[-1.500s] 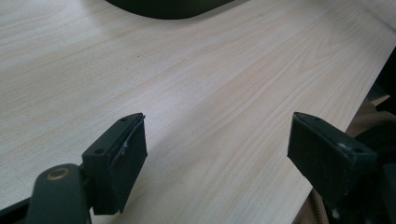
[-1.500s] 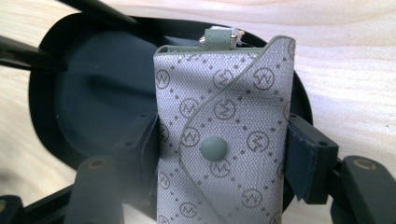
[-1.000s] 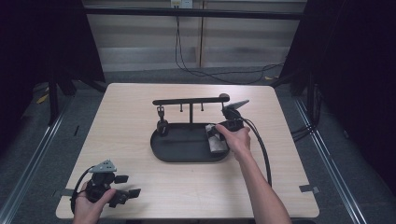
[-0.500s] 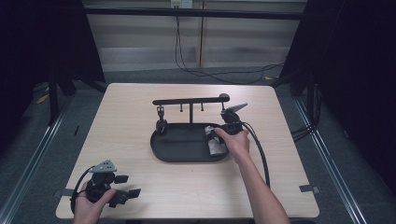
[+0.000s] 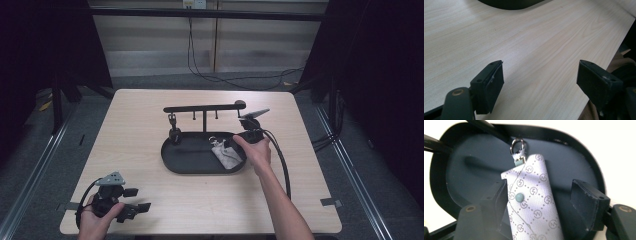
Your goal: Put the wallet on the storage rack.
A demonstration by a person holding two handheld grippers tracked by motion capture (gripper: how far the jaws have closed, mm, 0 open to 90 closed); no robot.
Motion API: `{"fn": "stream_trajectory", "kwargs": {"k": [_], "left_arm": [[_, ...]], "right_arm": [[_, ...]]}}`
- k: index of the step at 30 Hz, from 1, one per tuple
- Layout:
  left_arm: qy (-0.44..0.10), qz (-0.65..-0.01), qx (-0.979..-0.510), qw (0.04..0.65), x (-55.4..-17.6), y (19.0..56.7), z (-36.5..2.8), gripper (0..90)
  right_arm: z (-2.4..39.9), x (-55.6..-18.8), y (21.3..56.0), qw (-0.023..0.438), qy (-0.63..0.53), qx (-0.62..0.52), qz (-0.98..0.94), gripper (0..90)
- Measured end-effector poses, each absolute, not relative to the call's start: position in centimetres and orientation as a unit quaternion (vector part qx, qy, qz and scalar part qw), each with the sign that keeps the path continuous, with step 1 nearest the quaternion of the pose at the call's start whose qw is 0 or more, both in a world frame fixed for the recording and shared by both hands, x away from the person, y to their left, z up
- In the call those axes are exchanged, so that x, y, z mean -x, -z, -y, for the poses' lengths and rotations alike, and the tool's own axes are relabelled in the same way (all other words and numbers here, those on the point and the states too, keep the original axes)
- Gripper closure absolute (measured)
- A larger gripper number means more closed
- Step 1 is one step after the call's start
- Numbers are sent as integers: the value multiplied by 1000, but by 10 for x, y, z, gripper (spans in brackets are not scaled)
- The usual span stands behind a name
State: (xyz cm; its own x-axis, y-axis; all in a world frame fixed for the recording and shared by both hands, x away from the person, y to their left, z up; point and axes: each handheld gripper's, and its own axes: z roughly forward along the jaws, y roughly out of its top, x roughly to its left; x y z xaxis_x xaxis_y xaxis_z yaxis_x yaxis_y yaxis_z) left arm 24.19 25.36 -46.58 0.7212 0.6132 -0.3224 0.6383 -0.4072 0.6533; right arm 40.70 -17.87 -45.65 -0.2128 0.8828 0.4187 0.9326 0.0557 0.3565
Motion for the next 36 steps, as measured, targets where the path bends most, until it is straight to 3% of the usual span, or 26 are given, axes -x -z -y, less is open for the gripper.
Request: {"fn": "stream_trajectory", "kwargs": {"k": [10, 36], "left_arm": [[6, -394, -825, 406, -242, 466, -258, 216], [2, -413, -806, 425, -241, 465, -261, 240]], "right_arm": [[191, -388, 436, -3, 335, 595, 731, 278], [247, -314, 435, -67, 363, 565, 738, 261]]}}
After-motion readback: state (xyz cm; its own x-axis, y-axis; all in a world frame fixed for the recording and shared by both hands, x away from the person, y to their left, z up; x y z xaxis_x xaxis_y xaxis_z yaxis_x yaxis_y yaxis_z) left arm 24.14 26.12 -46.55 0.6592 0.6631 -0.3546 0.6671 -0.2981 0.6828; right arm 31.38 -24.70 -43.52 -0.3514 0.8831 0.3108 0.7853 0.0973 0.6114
